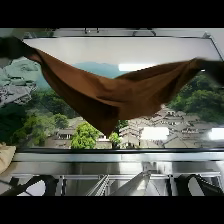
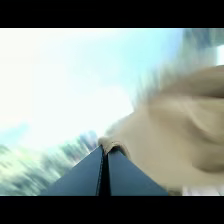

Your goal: Fold the shirts.

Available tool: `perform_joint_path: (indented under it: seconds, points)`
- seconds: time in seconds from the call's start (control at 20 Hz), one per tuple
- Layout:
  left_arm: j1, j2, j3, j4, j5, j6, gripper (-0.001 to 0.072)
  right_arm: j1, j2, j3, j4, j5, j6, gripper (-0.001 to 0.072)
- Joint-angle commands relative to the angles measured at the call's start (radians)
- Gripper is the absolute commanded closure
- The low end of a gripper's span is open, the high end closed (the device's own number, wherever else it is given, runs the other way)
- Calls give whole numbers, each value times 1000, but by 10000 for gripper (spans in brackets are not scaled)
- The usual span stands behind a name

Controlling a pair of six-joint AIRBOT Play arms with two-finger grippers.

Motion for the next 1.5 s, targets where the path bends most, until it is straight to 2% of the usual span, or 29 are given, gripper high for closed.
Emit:
perform_joint_path:
  seconds: [0.0, 0.1, 0.2, 0.3, 0.35, 0.45, 0.55, 0.65, 0.8, 0.95, 1.0, 1.05, 1.1, 1.15, 1.2, 1.25, 1.35, 1.45]
  points:
    - [74, 212, 65, -1, 5, 43, 691, -190, 143, 143, 84, 36, 67, 692]
    - [115, 300, 117, 34, -9, 61, 690, -227, 182, 178, 162, 24, 66, 692]
    - [173, 373, 158, 139, -33, 58, 690, -240, 196, 210, 233, 23, 67, 692]
    - [196, 436, 164, 237, -67, 59, 688, -240, 198, 227, 214, 24, 84, 691]
    - [181, 452, 145, 246, -86, 77, 689, -239, 196, 227, 125, 26, 123, 691]
    - [95, 431, 76, 231, -124, 129, 688, -227, 180, 203, -207, 18, 251, 691]
    - [-33, 339, 0, 256, -148, 130, 689, -172, 149, 110, -352, -35, 275, 691]
    - [-139, 218, -81, 331, -97, 122, 689, -109, 93, -20, -409, -114, 232, 691]
    - [-209, -32, -133, 407, 43, 92, 689, -50, -116, -165, -417, -326, 92, 691]
    - [-209, -332, -77, 389, 12, 54, 690, -42, -446, -161, -357, -420, -59, 690]
    - [-209, -423, -50, 388, 5, 39, 691, -42, -566, -144, -288, -423, -128, 664]
    - [-209, -500, -19, 389, -5, 29, 692, -43, -670, -117, -229, -422, -188, 495]
    - [-209, -571, 16, 389, -15, 20, 699, -44, -768, -77, -198, -408, -228, 382]
    - [-209, -627, 50, 389, -34, 10, 688, -45, -844, -26, -204, -372, -246, 386]
    - [-208, -668, 84, 390, -55, -10, 601, -45, -896, 25, -224, -319, -253, 385]
    - [-208, -705, 126, 390, -82, -24, 428, -44, -932, 78, -256, -253, -252, 385]
    - [-206, -753, 205, 391, -126, -26, 417, -35, -943, 139, -326, -154, -233, 382]
    - [-199, -778, 264, 391, -135, -42, 417, -12, -937, 149, -407, -119, -193, 382]
